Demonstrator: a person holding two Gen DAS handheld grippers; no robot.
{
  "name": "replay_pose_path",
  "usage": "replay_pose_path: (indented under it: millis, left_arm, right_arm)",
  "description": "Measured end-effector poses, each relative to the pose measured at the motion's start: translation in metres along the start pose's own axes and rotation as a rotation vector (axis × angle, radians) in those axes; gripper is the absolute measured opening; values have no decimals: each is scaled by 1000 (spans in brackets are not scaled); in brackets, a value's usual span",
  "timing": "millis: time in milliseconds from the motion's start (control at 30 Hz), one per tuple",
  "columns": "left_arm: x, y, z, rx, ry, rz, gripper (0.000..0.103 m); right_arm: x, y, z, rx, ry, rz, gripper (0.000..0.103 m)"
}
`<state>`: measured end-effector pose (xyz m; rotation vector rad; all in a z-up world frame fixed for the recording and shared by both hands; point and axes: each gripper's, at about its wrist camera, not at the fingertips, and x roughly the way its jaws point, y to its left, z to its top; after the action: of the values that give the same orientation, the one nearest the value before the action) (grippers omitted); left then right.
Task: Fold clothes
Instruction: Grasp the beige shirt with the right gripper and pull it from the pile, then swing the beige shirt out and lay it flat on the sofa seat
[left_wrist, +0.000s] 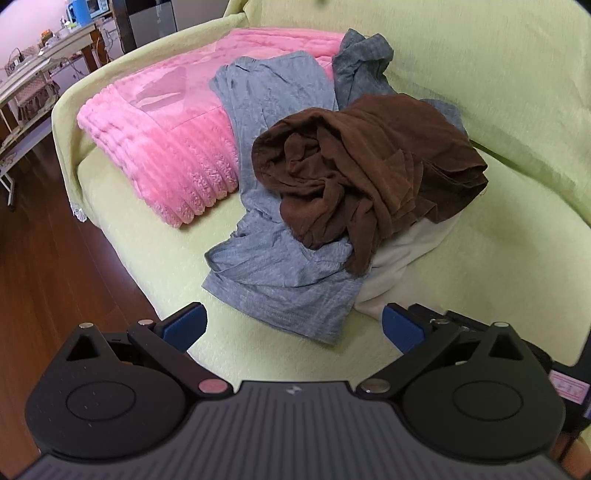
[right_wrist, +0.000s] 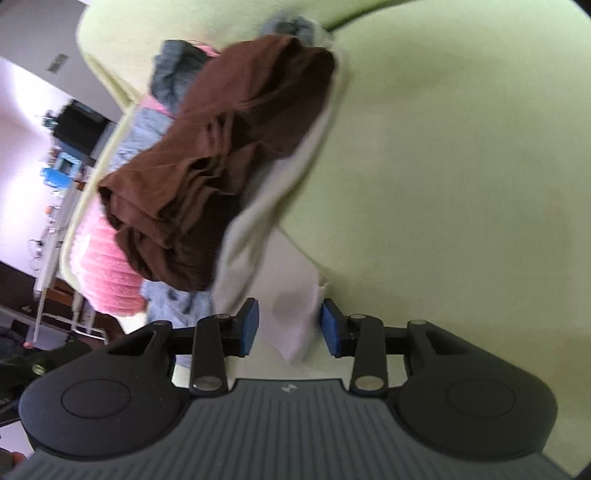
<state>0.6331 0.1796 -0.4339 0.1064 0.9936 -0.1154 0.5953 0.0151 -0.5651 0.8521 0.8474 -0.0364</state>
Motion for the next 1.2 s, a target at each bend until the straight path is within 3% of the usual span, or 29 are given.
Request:
replay_pose_path:
  millis: [33, 200, 300, 467, 567, 833, 1033, 1200]
  left_arm:
    - [1, -1, 0, 7, -8, 1, 102]
    - [2, -9, -9, 46, -65, -1, 102]
    - [3, -18, -18, 79, -104, -30, 102]
    - [4, -32, -39, 115, -105, -83, 102]
    - [-6, -42, -55, 142, -103, -134, 102]
    - [-23, -54, -74, 148, -119, -231, 102]
    - [-30, -42, -65, 111, -134, -236, 102]
    - [-35, -6, -44, 28, -148, -219, 102]
  right_arm:
    - [5, 2, 0, -12, -5, 2, 3]
    - [-2, 0, 7, -25, -55, 94, 2]
    - [-30, -7, 12, -35, -136, 134, 2]
    - [-95, -24, 25, 40, -305, 203, 1]
    - [-152, -22, 28, 32, -431, 184, 1]
    - [-247, -20, 23, -25, -582, 97, 1]
    - [-267, 32, 92, -134, -559, 139, 1]
    - [-247, 145, 168, -314, -522, 226, 1]
